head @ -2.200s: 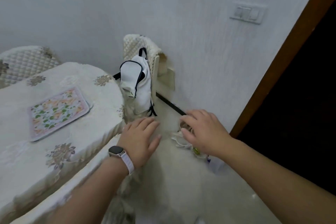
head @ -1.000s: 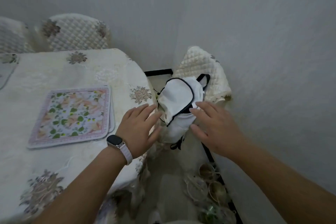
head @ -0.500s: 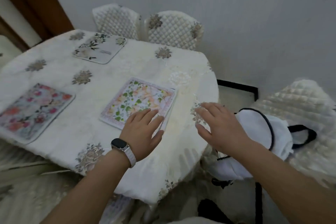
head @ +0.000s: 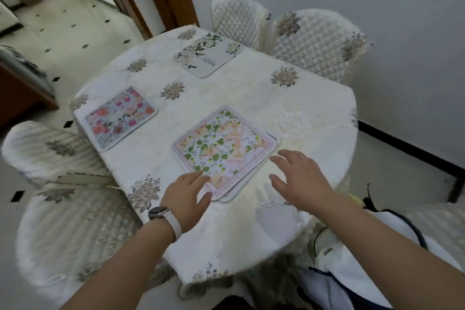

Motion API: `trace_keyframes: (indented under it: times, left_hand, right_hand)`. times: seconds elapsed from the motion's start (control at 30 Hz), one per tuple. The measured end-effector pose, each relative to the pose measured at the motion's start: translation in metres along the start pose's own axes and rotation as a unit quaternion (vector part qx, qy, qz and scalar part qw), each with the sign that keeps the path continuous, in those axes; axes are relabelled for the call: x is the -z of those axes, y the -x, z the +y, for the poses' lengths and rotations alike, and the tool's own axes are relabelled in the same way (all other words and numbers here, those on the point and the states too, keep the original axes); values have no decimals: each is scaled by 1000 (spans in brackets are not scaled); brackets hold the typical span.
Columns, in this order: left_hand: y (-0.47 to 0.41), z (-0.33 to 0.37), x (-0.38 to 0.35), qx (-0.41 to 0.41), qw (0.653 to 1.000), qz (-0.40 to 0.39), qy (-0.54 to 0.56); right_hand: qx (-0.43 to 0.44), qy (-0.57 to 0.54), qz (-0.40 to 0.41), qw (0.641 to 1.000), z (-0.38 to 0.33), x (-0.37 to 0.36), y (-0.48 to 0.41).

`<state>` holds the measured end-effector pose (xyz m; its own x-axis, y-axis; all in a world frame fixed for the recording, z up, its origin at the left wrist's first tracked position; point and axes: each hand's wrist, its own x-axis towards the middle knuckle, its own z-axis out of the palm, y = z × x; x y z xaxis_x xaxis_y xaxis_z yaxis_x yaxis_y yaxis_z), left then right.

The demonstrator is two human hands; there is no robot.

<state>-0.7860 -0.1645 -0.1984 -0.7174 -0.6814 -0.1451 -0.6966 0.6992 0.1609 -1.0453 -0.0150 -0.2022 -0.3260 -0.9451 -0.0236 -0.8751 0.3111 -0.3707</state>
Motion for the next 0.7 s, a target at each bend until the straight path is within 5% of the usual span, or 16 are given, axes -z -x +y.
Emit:
trace_keyframes:
  times: [0.17, 0.37, 0.7]
  left_hand:
    - [-2, -15, -16, 160, 968, -21, 194]
    - [-17, -29, -44, 355, 830, -13, 430]
    - [-58, -47, -88, 447, 703, -10, 552]
  right_hand:
    - [-15, -21, -83, 996, 9, -22, -29]
    - [-100, -83, -155, 979, 20, -39, -62]
    - [-179, -129, -191, 956, 36, -67, -135]
